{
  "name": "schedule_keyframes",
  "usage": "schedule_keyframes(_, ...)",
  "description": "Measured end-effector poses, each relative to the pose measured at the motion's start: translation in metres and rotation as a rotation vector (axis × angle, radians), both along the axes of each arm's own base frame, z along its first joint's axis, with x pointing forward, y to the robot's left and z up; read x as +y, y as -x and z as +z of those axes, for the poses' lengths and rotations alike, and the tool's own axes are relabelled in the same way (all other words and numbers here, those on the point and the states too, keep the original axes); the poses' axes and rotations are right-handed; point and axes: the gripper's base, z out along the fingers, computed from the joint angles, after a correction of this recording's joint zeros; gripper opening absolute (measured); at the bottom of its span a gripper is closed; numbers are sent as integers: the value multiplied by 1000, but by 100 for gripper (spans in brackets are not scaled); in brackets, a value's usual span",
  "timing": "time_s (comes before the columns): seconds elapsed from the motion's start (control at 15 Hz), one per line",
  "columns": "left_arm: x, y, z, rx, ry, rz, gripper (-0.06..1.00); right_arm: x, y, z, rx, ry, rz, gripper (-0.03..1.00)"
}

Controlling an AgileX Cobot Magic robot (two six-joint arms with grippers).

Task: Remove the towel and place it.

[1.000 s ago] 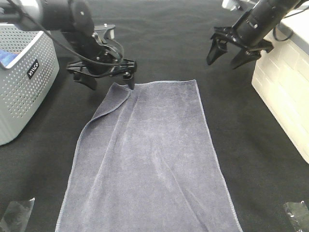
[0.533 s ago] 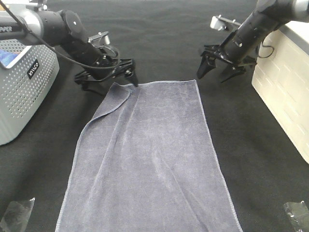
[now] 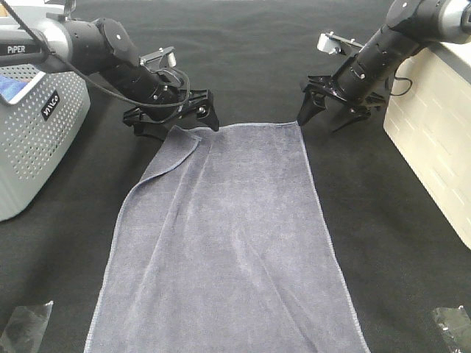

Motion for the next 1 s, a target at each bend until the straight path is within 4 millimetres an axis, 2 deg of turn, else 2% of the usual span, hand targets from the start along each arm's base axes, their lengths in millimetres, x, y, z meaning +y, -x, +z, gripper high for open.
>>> schedule_keyframes(0.27,0,0,0,1,-7,-8,99,2,-5,0,-51,-29,-2,72)
schedule_keyframes(0.47,0,0,0,1,-7,-9,99,4,-8,-24,-32,-39,-20,72)
schedule_keyframes(0.73,0,1,0,3,-9,-10,99,9,-11,-30,-47,-71,-28,71)
schedule_keyframes(1.0,0,1,0,3,-10,-11,99,23,-11,-34,-74,-90,1,71)
